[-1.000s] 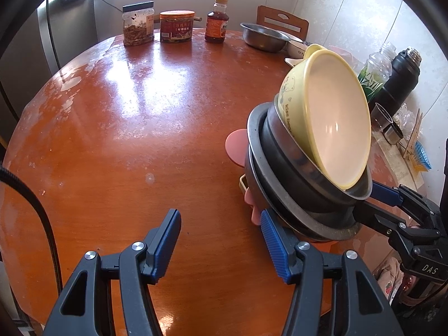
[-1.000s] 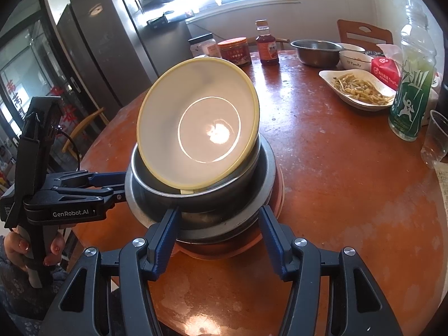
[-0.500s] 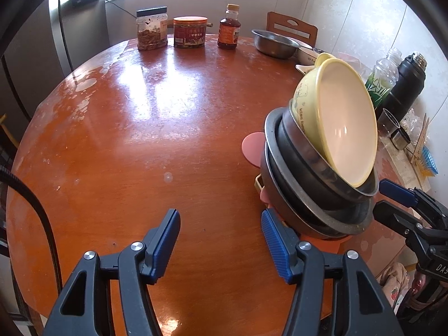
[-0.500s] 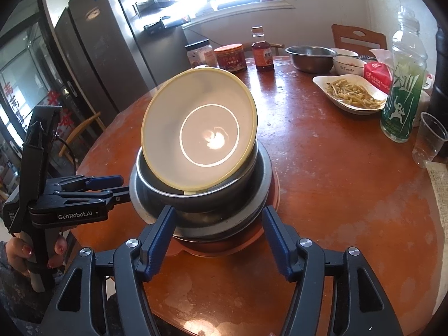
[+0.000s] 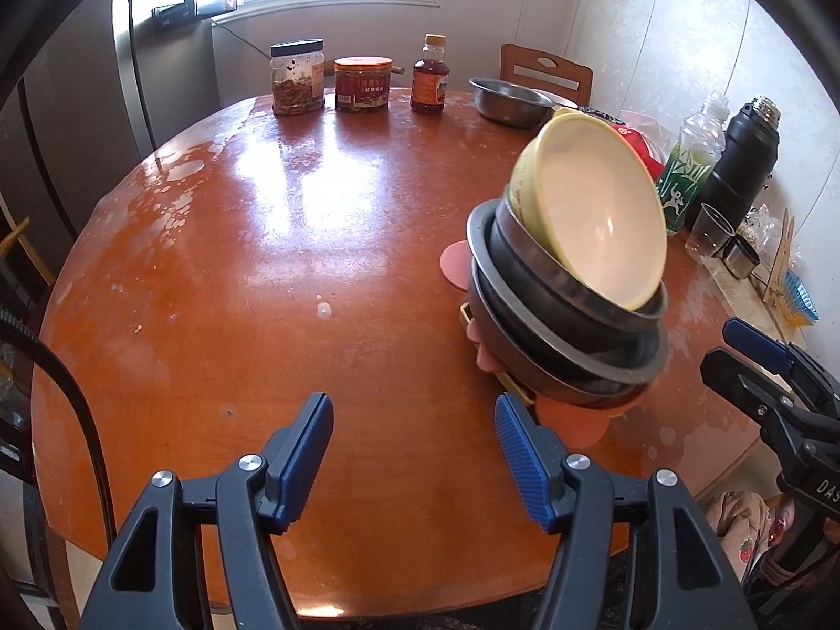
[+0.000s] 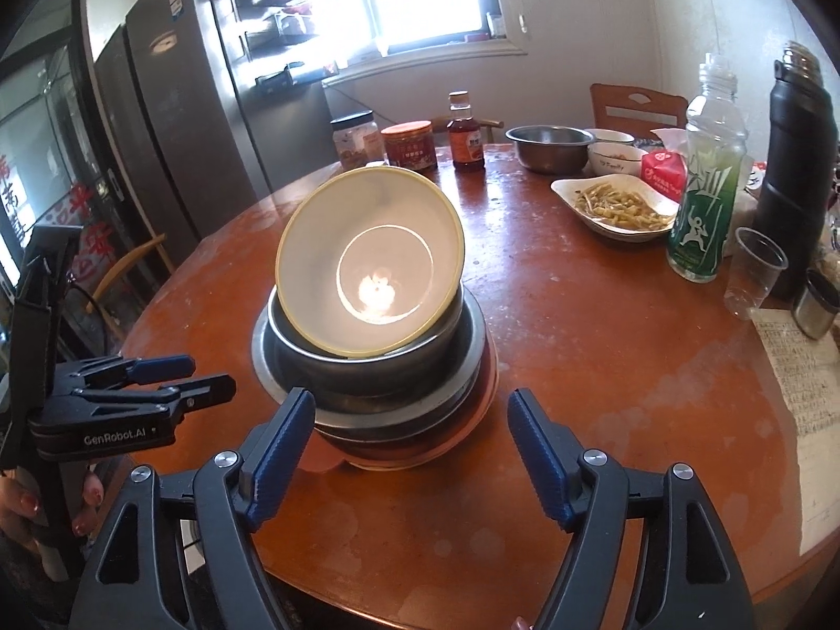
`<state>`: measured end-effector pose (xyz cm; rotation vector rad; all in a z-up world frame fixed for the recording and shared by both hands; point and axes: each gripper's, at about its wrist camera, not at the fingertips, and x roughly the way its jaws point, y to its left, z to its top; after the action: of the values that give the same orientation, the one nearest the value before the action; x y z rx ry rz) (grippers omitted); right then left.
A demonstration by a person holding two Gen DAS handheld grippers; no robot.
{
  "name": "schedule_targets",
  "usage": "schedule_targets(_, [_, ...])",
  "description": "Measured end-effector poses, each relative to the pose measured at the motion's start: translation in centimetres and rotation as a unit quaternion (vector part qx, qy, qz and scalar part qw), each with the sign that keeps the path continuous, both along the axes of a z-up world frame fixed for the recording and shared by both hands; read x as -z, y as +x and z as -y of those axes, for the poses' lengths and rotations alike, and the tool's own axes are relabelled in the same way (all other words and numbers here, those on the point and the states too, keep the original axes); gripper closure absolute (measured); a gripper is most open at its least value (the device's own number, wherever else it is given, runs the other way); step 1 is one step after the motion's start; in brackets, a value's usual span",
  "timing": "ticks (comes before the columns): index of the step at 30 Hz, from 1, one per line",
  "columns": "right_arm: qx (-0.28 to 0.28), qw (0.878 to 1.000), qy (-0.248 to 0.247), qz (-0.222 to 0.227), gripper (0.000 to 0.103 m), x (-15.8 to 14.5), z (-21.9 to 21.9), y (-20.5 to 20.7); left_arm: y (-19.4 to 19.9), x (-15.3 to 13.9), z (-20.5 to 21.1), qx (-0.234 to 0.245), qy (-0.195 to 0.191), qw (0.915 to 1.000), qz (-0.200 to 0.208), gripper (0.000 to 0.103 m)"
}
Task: Organize plates and bowls
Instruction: 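Withdraw the left gripper from the stacked dishes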
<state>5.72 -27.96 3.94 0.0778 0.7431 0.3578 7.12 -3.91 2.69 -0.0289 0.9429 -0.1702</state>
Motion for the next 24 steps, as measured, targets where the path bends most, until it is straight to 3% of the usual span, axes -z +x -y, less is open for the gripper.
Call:
schedule_targets(4, [0.015, 0.999, -0.016, 0.024, 0.024, 0.3, 0.1, -1.4, -1.1, 0.1, 0.5, 0.000, 0.000, 1.0000, 0.009, 0.037])
schedule_targets(17, [0.024, 0.999, -0.040, 0.025, 0.022, 3.1, -0.7, -4.7, -4.0, 2.5, 2.0, -0.015, -0.003, 0.9999, 0.001, 0.030])
schedule_targets(24, [0.030, 0.999, -0.010, 0.011, 0.022, 4.1, -0.4, -5.4, -5.1, 3.2, 3.0, -0.020, 0.011, 0.9997, 0.006, 0.029])
